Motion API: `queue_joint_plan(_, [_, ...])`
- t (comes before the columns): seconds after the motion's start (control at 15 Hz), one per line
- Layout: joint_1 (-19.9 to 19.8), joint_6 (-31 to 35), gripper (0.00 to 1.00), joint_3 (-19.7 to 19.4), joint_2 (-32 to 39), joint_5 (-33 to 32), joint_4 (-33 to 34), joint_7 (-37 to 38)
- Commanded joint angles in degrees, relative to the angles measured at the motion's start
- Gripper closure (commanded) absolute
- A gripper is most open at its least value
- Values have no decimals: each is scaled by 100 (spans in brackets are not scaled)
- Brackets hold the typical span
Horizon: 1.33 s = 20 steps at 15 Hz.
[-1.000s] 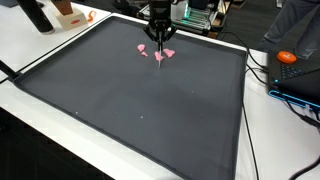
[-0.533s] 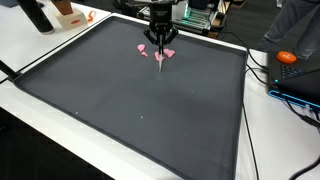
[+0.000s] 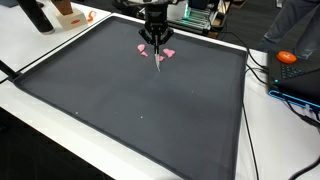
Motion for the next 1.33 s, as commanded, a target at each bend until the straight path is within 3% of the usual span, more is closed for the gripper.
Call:
queue_joint_plan(0.0, [-117,-437,99,-50,13,-141,-312,143])
queue_joint_plan(0.6, [-146,-1024,99,-307,-497,-727,-730,693])
queue_joint_plan(1.27, [18,-972,99,-203,-1474,-407,-1072,620])
